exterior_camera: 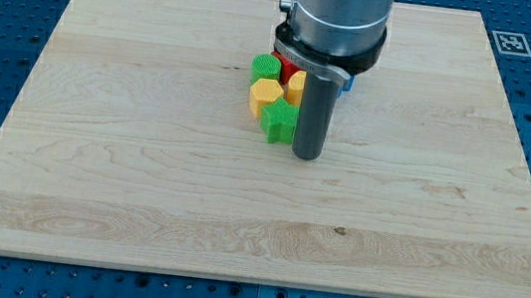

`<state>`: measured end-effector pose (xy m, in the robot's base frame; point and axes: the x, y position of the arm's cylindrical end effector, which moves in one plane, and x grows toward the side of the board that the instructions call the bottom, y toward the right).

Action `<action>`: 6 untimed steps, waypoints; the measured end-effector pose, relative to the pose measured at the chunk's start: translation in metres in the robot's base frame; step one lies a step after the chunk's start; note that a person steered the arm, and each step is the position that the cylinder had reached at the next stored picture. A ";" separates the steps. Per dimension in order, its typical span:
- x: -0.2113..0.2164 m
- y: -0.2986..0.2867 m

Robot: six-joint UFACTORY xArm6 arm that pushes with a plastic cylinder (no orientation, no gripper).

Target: Place the green star down to the yellow hexagon

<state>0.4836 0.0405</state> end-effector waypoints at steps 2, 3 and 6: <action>-0.033 0.000; -0.047 0.000; -0.020 -0.072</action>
